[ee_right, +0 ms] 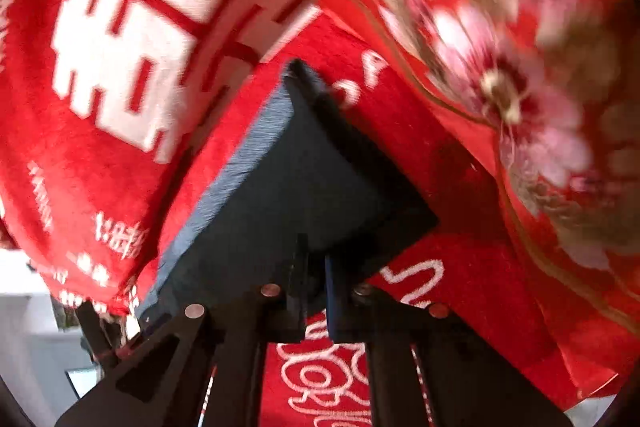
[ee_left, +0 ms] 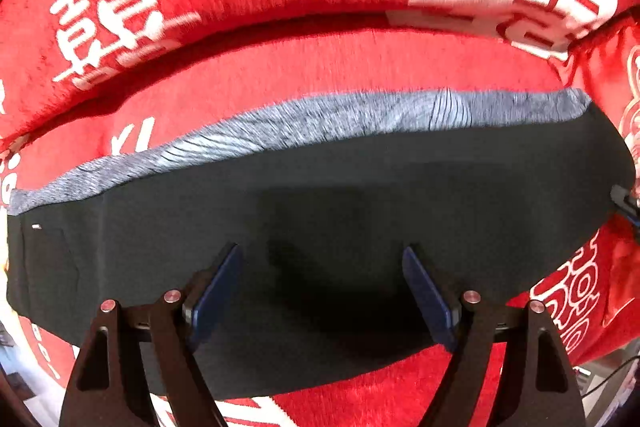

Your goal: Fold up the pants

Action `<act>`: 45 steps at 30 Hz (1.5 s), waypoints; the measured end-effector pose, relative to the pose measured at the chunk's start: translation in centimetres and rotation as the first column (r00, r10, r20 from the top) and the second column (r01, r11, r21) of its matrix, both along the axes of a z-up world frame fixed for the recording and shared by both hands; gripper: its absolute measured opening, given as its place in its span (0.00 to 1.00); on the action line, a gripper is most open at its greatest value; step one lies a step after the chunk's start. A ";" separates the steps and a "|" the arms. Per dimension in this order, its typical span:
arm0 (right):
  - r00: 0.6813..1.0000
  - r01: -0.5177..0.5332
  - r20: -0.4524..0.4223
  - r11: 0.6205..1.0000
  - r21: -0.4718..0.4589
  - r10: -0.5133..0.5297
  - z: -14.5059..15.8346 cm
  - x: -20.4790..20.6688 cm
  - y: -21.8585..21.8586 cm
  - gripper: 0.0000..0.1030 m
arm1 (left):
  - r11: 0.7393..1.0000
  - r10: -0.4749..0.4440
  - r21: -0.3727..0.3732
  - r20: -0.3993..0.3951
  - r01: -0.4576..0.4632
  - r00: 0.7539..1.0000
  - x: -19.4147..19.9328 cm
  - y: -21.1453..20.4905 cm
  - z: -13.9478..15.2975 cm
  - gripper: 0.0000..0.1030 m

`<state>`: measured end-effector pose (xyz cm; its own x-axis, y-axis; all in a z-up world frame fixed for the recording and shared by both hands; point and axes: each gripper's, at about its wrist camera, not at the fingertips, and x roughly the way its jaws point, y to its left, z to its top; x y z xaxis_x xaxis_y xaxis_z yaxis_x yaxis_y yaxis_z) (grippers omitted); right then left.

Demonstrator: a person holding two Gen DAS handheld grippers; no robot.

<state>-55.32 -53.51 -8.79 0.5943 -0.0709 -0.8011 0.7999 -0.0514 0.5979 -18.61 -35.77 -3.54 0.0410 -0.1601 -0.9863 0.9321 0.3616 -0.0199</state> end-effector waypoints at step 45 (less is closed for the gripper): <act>0.946 -0.286 -0.145 0.957 0.046 0.289 2.6 6.2 4.7 0.51 | 0.982 0.146 0.109 0.087 -0.155 0.986 3.7 7.5 -0.9 0.82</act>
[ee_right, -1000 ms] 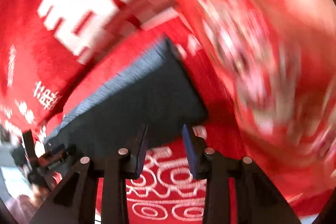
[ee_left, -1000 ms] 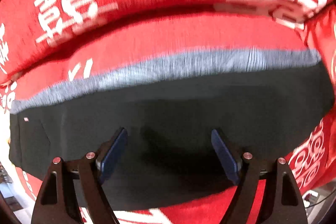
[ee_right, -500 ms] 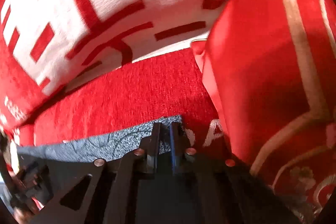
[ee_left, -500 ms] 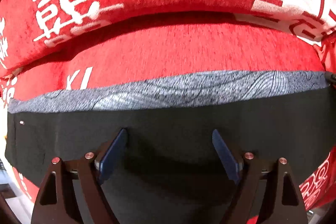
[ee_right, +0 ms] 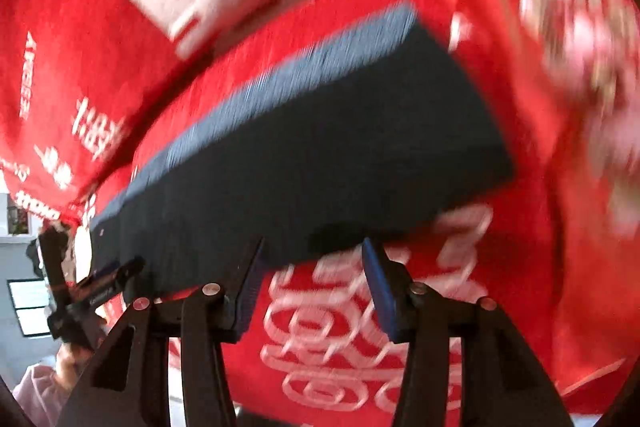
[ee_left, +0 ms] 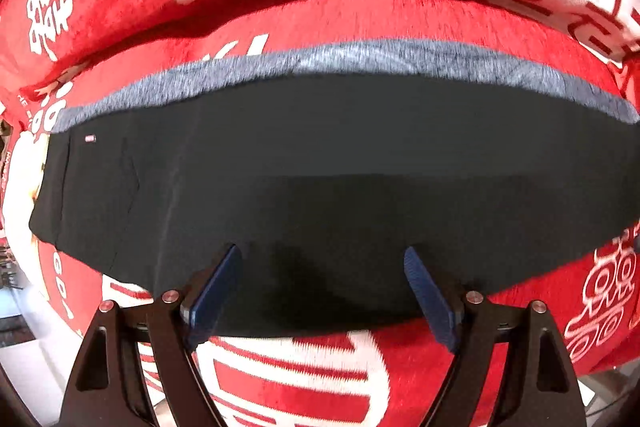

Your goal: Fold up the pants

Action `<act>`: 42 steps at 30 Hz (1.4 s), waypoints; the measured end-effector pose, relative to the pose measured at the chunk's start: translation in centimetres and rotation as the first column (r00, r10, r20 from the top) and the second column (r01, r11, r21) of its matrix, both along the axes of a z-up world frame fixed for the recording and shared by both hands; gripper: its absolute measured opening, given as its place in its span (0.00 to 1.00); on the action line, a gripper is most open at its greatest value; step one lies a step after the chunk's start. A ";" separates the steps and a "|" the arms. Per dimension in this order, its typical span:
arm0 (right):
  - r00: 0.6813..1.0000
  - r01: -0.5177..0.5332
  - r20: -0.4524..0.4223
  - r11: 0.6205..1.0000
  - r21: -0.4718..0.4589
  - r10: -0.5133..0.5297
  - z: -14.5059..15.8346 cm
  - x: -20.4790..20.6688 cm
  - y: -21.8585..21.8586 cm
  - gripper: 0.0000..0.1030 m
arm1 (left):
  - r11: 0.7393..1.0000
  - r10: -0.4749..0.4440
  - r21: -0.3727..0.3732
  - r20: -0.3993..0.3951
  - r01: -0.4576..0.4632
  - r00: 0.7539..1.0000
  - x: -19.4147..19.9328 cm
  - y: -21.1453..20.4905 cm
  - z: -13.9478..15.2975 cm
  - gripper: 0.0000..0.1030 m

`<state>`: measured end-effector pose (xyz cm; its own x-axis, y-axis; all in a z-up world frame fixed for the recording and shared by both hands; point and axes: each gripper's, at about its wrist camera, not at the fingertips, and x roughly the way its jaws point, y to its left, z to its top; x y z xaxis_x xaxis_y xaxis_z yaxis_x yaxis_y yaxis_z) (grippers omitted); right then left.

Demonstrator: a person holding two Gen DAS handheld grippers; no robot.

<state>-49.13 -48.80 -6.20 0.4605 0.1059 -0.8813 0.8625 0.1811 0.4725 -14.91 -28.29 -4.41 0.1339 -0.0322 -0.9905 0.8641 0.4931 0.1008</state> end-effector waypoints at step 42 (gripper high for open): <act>0.933 0.017 0.340 0.960 0.280 -0.115 -4.5 27.0 17.5 0.08 | 0.992 -0.089 -0.095 -0.085 0.081 0.992 14.8 9.0 -2.4 0.82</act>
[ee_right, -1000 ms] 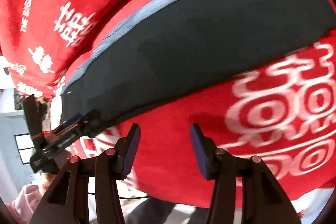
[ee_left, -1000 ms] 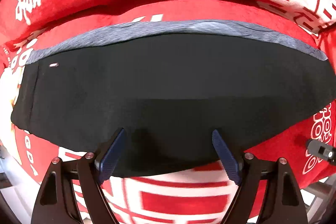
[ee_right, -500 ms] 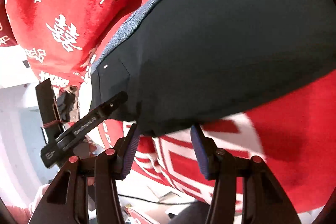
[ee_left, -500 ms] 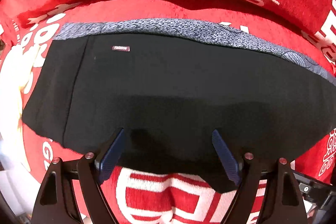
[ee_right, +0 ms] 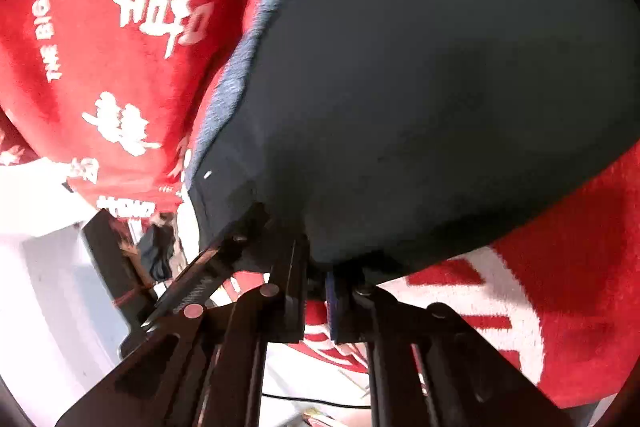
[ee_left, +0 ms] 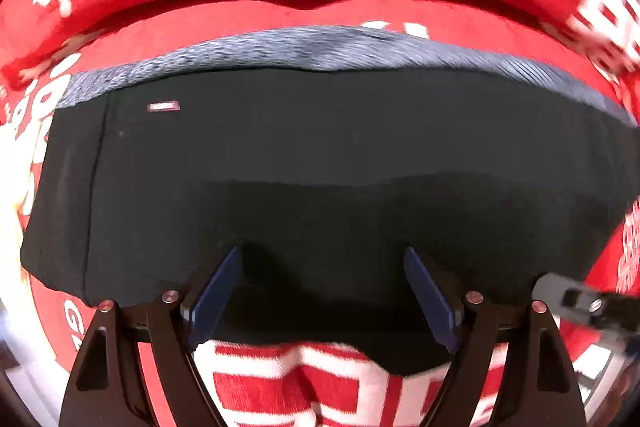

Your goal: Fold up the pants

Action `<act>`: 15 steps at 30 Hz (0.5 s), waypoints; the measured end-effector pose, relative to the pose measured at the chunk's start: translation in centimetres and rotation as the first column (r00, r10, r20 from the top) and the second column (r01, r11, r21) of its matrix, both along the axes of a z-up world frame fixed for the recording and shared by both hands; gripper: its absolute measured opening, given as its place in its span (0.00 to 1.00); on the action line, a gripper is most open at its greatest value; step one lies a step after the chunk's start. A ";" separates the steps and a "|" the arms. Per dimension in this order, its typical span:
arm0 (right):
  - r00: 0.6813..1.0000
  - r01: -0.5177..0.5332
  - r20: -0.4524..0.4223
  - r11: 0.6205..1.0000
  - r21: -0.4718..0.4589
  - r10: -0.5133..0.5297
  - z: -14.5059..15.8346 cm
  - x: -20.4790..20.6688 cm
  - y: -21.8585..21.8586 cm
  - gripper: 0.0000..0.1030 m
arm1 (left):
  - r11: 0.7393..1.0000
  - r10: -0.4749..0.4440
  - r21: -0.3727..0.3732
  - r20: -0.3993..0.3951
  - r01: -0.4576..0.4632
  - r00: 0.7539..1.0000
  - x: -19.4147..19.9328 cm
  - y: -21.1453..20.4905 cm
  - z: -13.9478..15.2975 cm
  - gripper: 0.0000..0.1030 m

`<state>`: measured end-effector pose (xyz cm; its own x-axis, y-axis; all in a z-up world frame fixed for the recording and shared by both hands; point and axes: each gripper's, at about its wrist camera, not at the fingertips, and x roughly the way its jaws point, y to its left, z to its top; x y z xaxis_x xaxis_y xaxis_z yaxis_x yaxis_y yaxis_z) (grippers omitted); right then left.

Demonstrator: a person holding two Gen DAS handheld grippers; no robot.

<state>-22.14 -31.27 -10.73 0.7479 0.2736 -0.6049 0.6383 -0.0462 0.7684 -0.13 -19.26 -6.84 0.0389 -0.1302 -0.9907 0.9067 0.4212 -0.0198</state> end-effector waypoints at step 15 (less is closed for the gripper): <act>0.952 -0.224 -0.260 0.944 -0.242 0.159 4.6 -4.4 -0.2 0.11 | 1.000 -0.019 -0.011 0.076 0.020 0.997 -3.0 1.4 0.6 0.82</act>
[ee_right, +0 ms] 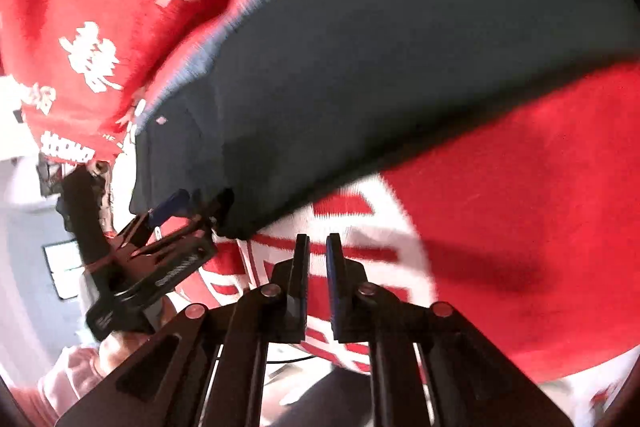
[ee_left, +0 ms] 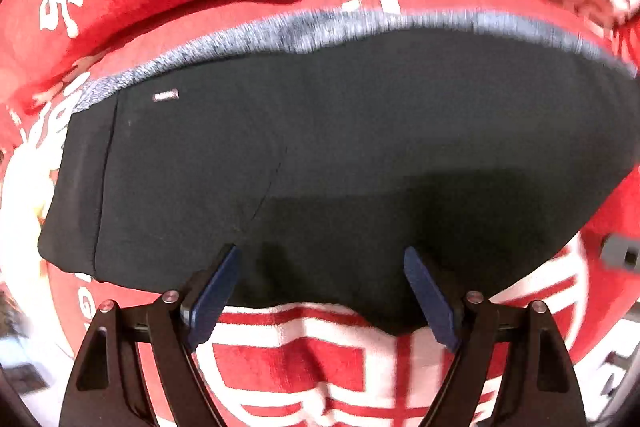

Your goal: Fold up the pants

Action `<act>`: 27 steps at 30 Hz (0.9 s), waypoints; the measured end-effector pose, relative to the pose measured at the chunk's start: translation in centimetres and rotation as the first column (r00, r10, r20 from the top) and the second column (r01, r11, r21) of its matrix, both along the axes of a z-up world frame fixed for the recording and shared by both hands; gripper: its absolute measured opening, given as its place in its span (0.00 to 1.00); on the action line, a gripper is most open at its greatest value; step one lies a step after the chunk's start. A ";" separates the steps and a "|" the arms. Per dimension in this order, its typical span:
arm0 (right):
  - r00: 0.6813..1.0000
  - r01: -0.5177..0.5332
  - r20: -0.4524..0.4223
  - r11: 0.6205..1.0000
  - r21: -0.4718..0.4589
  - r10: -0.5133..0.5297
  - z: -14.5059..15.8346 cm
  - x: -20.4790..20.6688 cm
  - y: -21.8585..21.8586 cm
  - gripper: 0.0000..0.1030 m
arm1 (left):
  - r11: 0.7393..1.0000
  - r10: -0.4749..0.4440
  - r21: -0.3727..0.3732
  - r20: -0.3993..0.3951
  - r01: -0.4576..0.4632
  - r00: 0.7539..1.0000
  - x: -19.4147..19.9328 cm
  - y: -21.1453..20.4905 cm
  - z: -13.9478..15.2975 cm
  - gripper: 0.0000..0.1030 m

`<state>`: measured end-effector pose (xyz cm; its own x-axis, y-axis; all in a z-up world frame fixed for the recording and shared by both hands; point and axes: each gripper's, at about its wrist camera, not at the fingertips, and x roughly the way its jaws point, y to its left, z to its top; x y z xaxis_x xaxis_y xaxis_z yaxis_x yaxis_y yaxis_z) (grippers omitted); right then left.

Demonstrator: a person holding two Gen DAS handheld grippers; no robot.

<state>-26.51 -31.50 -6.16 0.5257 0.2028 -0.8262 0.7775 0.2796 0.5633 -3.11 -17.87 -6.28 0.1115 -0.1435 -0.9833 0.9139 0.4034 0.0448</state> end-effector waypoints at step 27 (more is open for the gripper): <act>0.976 -0.192 -0.162 0.934 -0.303 0.148 0.1 9.2 -10.2 0.39 | 0.995 0.056 -0.086 0.089 -0.049 0.994 4.9 -12.2 -1.1 0.82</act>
